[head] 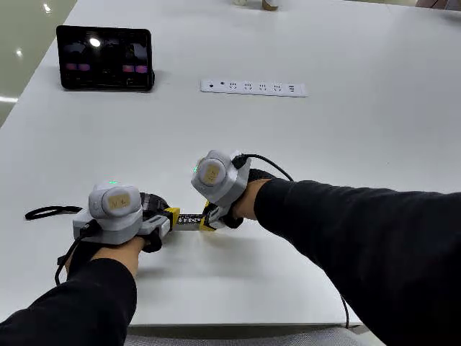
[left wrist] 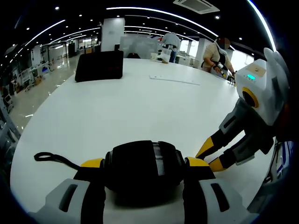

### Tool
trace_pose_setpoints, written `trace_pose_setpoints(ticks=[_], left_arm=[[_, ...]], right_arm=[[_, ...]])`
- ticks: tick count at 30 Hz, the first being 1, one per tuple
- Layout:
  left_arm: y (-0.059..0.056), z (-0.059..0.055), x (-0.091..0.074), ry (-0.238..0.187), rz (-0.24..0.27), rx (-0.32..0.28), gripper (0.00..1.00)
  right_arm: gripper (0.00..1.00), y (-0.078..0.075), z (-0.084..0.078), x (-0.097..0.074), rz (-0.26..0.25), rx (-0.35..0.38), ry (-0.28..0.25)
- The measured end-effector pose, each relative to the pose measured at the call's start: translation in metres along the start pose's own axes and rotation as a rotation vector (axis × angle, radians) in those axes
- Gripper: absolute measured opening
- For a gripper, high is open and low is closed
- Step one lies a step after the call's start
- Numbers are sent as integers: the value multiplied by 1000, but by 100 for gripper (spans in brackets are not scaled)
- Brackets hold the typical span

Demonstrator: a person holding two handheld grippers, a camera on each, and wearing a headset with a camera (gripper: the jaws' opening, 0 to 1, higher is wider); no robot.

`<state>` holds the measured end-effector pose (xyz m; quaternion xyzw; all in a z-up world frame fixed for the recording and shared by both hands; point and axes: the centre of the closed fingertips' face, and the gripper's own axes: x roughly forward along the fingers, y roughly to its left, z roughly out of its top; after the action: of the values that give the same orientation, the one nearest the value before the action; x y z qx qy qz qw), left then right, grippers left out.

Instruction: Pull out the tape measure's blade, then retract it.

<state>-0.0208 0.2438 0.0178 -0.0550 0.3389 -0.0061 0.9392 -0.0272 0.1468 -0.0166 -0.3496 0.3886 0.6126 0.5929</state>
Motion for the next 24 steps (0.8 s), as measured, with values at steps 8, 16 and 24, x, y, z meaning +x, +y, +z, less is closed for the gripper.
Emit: trace_pose_setpoints(ticks=[8, 16, 24], left_arm=[[1, 0, 0, -1, -1, -3, 62], [1, 1, 0, -2, -5, -6, 62], [1, 1, 0, -3, -8, -9, 62]], right_arm=[[11, 1, 4, 2, -3, -3, -15], [11, 3, 12, 6, 1, 3, -55], [11, 6, 18, 10, 10, -3, -87]])
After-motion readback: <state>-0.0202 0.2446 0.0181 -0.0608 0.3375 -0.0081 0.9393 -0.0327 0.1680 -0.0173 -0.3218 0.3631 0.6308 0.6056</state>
